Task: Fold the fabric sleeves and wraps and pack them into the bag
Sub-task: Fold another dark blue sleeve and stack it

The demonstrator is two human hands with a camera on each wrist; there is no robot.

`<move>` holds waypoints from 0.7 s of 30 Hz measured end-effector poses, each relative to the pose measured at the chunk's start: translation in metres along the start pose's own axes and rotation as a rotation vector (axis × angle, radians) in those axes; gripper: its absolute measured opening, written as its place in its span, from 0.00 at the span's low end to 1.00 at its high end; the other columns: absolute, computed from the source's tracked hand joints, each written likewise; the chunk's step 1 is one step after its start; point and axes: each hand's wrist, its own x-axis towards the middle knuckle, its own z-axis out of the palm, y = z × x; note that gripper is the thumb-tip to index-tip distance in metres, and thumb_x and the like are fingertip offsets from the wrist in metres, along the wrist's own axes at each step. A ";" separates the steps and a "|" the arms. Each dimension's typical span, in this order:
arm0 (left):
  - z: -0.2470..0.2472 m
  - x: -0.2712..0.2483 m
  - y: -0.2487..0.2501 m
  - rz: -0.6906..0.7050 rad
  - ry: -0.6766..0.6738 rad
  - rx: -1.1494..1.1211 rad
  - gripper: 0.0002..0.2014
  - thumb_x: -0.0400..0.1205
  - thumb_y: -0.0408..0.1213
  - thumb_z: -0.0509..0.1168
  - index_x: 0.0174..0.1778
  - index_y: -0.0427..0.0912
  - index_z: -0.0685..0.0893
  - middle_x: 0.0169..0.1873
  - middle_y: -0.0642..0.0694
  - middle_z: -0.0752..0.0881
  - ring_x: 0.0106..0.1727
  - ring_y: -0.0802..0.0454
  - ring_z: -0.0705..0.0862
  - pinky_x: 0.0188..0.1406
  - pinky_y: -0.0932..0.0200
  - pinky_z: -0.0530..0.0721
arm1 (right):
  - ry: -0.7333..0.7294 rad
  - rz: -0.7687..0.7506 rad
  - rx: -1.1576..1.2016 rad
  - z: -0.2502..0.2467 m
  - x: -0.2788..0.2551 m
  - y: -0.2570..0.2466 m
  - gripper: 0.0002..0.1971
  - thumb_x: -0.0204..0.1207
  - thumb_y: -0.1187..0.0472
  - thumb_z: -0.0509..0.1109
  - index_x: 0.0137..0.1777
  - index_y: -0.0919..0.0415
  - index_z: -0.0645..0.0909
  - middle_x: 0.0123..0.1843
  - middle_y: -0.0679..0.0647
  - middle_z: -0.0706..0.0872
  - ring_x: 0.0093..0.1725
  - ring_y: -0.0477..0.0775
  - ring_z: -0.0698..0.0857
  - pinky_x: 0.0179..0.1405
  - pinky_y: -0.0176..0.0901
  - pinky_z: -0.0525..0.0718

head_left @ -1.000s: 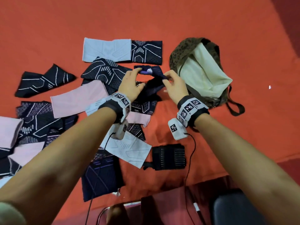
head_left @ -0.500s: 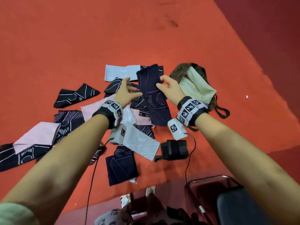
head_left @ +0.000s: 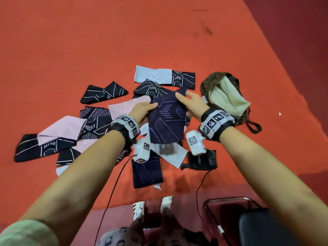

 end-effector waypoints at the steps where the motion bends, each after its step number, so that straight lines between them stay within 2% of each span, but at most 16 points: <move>1: -0.004 0.000 0.001 0.016 0.042 -0.056 0.04 0.81 0.31 0.66 0.41 0.36 0.83 0.32 0.44 0.88 0.33 0.52 0.86 0.36 0.60 0.87 | -0.071 0.054 -0.049 0.003 0.001 0.007 0.14 0.78 0.59 0.70 0.61 0.62 0.79 0.46 0.55 0.88 0.42 0.50 0.89 0.41 0.47 0.89; 3: -0.014 0.000 0.001 0.028 0.113 -0.089 0.04 0.80 0.29 0.67 0.42 0.32 0.83 0.34 0.40 0.88 0.35 0.48 0.85 0.40 0.57 0.86 | -0.117 0.110 -0.123 0.010 -0.001 0.016 0.17 0.76 0.68 0.71 0.64 0.70 0.78 0.45 0.59 0.86 0.38 0.53 0.85 0.34 0.41 0.87; 5: -0.025 -0.001 0.003 0.033 0.170 -0.079 0.04 0.78 0.28 0.69 0.38 0.32 0.84 0.30 0.42 0.88 0.32 0.49 0.85 0.38 0.58 0.86 | -0.042 0.110 -0.136 0.016 0.000 0.020 0.21 0.74 0.75 0.69 0.67 0.77 0.74 0.37 0.59 0.83 0.28 0.47 0.82 0.25 0.34 0.81; 7: -0.034 -0.007 0.007 0.023 0.120 -0.042 0.01 0.77 0.26 0.69 0.41 0.34 0.84 0.32 0.43 0.88 0.34 0.51 0.86 0.35 0.61 0.87 | 0.018 0.097 -0.088 0.020 0.003 0.020 0.32 0.70 0.81 0.69 0.75 0.72 0.65 0.28 0.54 0.79 0.19 0.41 0.78 0.19 0.31 0.77; 9: -0.040 -0.013 0.011 0.011 0.055 0.045 0.15 0.76 0.22 0.68 0.56 0.41 0.80 0.35 0.46 0.88 0.39 0.52 0.85 0.35 0.62 0.87 | 0.002 0.054 -0.159 0.023 0.005 0.019 0.43 0.68 0.83 0.69 0.80 0.60 0.57 0.25 0.52 0.72 0.20 0.42 0.74 0.21 0.30 0.74; 10: -0.043 -0.015 0.012 0.037 0.052 0.100 0.25 0.75 0.19 0.67 0.63 0.48 0.74 0.32 0.49 0.86 0.37 0.53 0.84 0.33 0.62 0.87 | -0.019 0.021 -0.271 0.025 0.007 0.018 0.41 0.69 0.81 0.70 0.79 0.57 0.60 0.27 0.51 0.71 0.24 0.44 0.73 0.23 0.30 0.74; 11: -0.046 -0.016 0.012 0.077 0.063 0.186 0.32 0.74 0.17 0.67 0.67 0.53 0.68 0.26 0.52 0.83 0.33 0.55 0.82 0.31 0.62 0.85 | -0.027 -0.012 -0.393 0.026 0.009 0.017 0.36 0.69 0.79 0.71 0.77 0.59 0.66 0.29 0.52 0.73 0.27 0.45 0.73 0.28 0.32 0.76; 12: -0.048 -0.017 0.013 0.128 0.058 0.284 0.35 0.74 0.17 0.67 0.69 0.54 0.68 0.24 0.52 0.81 0.30 0.55 0.81 0.30 0.64 0.84 | -0.032 -0.043 -0.489 0.027 0.013 0.018 0.29 0.70 0.76 0.72 0.72 0.62 0.74 0.34 0.55 0.80 0.32 0.47 0.75 0.35 0.36 0.78; 13: -0.048 -0.019 0.016 0.171 0.036 0.390 0.33 0.74 0.18 0.68 0.71 0.50 0.72 0.28 0.49 0.82 0.33 0.53 0.81 0.32 0.66 0.84 | -0.036 -0.052 -0.537 0.028 0.014 0.017 0.22 0.72 0.74 0.71 0.67 0.65 0.79 0.40 0.58 0.85 0.37 0.48 0.78 0.42 0.40 0.80; 14: -0.049 -0.022 0.019 0.185 0.002 0.501 0.29 0.75 0.19 0.68 0.71 0.44 0.76 0.37 0.45 0.84 0.40 0.51 0.82 0.39 0.67 0.84 | -0.043 -0.057 -0.554 0.029 0.016 0.018 0.16 0.73 0.72 0.71 0.62 0.65 0.83 0.43 0.59 0.86 0.40 0.49 0.79 0.46 0.41 0.79; 16: -0.052 -0.023 0.021 0.194 -0.013 0.745 0.24 0.75 0.25 0.71 0.68 0.38 0.80 0.51 0.43 0.86 0.52 0.51 0.82 0.56 0.63 0.80 | -0.048 -0.073 -0.570 0.033 0.016 0.019 0.07 0.75 0.68 0.71 0.51 0.62 0.86 0.37 0.55 0.83 0.35 0.49 0.77 0.37 0.37 0.76; 17: -0.054 -0.023 0.020 0.194 0.003 0.827 0.23 0.74 0.28 0.73 0.67 0.37 0.81 0.53 0.44 0.86 0.54 0.51 0.82 0.60 0.59 0.78 | -0.050 -0.074 -0.567 0.035 0.014 0.019 0.03 0.75 0.67 0.71 0.47 0.61 0.84 0.33 0.53 0.80 0.32 0.49 0.74 0.31 0.34 0.73; 19: -0.059 -0.021 0.017 0.182 0.036 0.808 0.16 0.74 0.31 0.73 0.58 0.35 0.86 0.48 0.40 0.87 0.48 0.48 0.84 0.57 0.54 0.81 | -0.060 -0.082 -0.525 0.039 0.016 0.020 0.02 0.75 0.66 0.71 0.43 0.62 0.79 0.33 0.54 0.76 0.32 0.49 0.73 0.28 0.33 0.70; 21: -0.065 -0.018 0.014 0.159 0.049 0.718 0.08 0.76 0.35 0.72 0.44 0.33 0.87 0.37 0.40 0.85 0.36 0.52 0.82 0.44 0.59 0.80 | -0.071 -0.077 -0.459 0.042 0.018 0.021 0.05 0.77 0.66 0.69 0.42 0.62 0.75 0.34 0.54 0.76 0.33 0.49 0.73 0.31 0.35 0.71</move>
